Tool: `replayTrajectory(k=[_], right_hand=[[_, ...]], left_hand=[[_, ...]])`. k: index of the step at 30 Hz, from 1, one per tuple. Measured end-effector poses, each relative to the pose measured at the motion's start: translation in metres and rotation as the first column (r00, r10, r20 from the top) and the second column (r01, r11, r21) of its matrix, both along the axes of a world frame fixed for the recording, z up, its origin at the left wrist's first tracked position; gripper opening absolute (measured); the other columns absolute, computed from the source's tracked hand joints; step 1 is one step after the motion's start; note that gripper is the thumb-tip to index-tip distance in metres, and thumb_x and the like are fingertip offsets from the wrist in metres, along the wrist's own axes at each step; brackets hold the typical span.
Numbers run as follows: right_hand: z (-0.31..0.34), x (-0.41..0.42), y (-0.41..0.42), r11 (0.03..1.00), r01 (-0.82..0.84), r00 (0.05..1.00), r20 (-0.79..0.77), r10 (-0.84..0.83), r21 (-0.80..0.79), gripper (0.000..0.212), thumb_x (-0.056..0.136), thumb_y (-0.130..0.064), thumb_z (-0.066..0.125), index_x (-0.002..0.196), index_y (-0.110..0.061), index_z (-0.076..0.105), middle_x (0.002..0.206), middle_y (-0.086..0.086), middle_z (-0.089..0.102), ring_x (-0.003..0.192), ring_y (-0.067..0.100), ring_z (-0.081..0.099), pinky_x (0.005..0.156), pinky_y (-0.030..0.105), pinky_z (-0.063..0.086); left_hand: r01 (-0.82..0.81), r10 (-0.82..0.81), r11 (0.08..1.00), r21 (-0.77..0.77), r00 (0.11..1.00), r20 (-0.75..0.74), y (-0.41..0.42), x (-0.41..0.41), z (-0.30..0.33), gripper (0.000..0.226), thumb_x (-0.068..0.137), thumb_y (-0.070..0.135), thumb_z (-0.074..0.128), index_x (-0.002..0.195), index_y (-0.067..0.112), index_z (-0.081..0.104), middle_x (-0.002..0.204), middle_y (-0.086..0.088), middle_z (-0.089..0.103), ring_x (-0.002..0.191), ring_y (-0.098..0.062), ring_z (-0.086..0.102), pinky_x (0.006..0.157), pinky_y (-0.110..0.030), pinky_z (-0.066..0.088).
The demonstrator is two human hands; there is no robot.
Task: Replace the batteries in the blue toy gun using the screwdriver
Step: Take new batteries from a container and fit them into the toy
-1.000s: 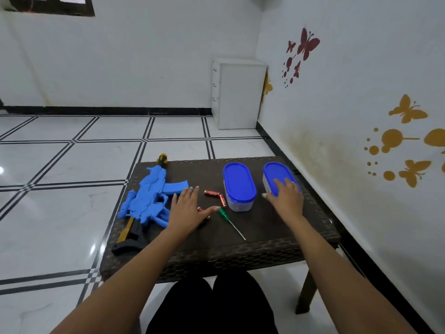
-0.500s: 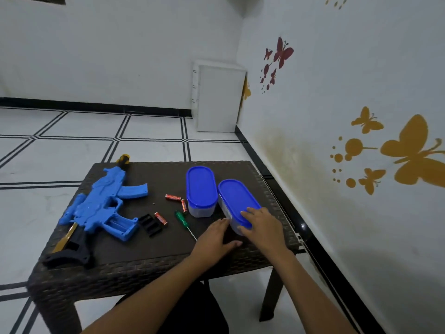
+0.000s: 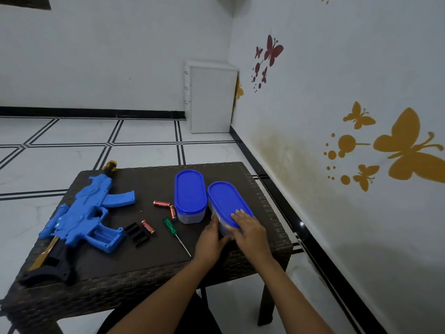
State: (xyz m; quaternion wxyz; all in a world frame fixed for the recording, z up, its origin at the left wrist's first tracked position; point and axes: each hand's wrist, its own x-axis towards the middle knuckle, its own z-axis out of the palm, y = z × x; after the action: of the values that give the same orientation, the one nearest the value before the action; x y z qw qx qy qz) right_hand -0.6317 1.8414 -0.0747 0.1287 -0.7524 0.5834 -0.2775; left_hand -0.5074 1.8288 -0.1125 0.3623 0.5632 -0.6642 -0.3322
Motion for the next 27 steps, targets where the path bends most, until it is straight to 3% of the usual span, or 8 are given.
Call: replayTrajectory(k=[6,10,12,17,19,21,24,27], right_hand=[[0.003,0.011,0.001,0.988,0.156,0.932,0.333,-0.144,-0.011,0.034,0.089,-0.027,0.06,0.118,-0.008,0.064,0.12,0.006,0.065,0.117,0.016,0.056,0.108,0.037,0.04],[0.021,0.012,-0.005,0.965,0.262,0.836,0.503,-0.219,-0.016,0.025,0.092,-0.03,0.056,0.097,-0.009,0.069,0.071,-0.005,0.062,0.065,0.005,0.055,0.063,0.021,0.043],[0.03,0.007,-0.01,0.944,0.33,0.75,0.606,-0.264,0.003,0.022,0.094,-0.03,0.052,0.093,-0.014,0.067,0.068,-0.007,0.059,0.063,0.006,0.054,0.059,0.02,0.043],[0.036,-0.009,-0.017,0.843,0.477,0.264,0.875,-0.406,0.247,0.018,0.099,-0.025,0.043,0.093,-0.016,0.057,0.089,0.001,0.059,0.085,0.017,0.058,0.078,0.03,0.053],[0.028,-0.019,-0.019,0.778,0.456,-0.029,0.881,-0.472,0.432,0.017,0.099,-0.021,0.043,0.105,-0.014,0.058,0.104,0.004,0.058,0.094,0.022,0.059,0.085,0.038,0.053],[0.017,-0.032,-0.021,0.702,0.417,-0.183,0.81,-0.557,0.577,0.025,0.099,-0.018,0.042,0.119,-0.009,0.055,0.116,0.01,0.056,0.106,0.028,0.057,0.089,0.043,0.053],[0.0,-0.046,-0.024,0.646,0.383,-0.176,0.739,-0.65,0.66,0.03,0.098,-0.011,0.043,0.126,-0.005,0.052,0.128,0.017,0.054,0.117,0.034,0.054,0.091,0.046,0.051],[-0.004,-0.049,-0.021,0.653,0.407,0.018,0.709,-0.705,0.639,0.03,0.094,0.0,0.044,0.122,0.002,0.056,0.12,0.02,0.059,0.11,0.034,0.058,0.084,0.04,0.052]], left_hand=[[0.004,-0.004,1.0,0.004,1.0,-0.019,-0.002,0.003,-0.008,0.079,0.081,0.035,0.065,0.146,0.016,0.024,0.141,-0.003,0.048,0.126,-0.016,0.049,0.101,-0.039,0.045],[0.023,-0.025,0.999,-0.027,0.998,-0.054,-0.002,0.003,-0.007,0.081,0.08,0.034,0.069,0.146,0.021,0.024,0.139,0.002,0.048,0.124,-0.012,0.049,0.102,-0.033,0.044],[0.029,-0.031,0.999,-0.042,0.999,-0.037,-0.002,0.004,-0.008,0.083,0.08,0.039,0.068,0.146,0.022,0.022,0.141,0.003,0.046,0.126,-0.012,0.047,0.103,-0.034,0.043],[0.045,-0.045,0.999,-0.016,0.998,-0.037,-0.001,0.004,-0.008,0.081,0.081,0.043,0.066,0.146,0.024,0.023,0.145,0.005,0.042,0.13,-0.01,0.042,0.108,-0.035,0.04],[0.069,-0.069,0.998,-0.003,0.995,-0.065,-0.001,0.006,-0.005,0.079,0.083,0.037,0.066,0.147,0.023,0.022,0.147,0.005,0.039,0.132,-0.011,0.04,0.109,-0.031,0.036],[0.109,-0.105,0.993,0.037,0.989,-0.102,-0.001,0.01,0.001,0.079,0.085,0.034,0.065,0.148,0.023,0.019,0.148,0.005,0.037,0.133,-0.011,0.039,0.108,-0.025,0.034],[0.181,-0.168,0.978,0.1,0.978,-0.124,0.005,0.017,0.013,0.076,0.088,0.039,0.059,0.149,0.027,0.014,0.149,0.005,0.036,0.132,-0.011,0.039,0.106,-0.024,0.033],[0.194,-0.195,0.976,0.096,0.981,0.009,0.017,0.027,0.027,0.066,0.092,0.049,0.048,0.148,0.027,0.021,0.149,0.003,0.037,0.132,-0.012,0.04,0.103,-0.025,0.033]])
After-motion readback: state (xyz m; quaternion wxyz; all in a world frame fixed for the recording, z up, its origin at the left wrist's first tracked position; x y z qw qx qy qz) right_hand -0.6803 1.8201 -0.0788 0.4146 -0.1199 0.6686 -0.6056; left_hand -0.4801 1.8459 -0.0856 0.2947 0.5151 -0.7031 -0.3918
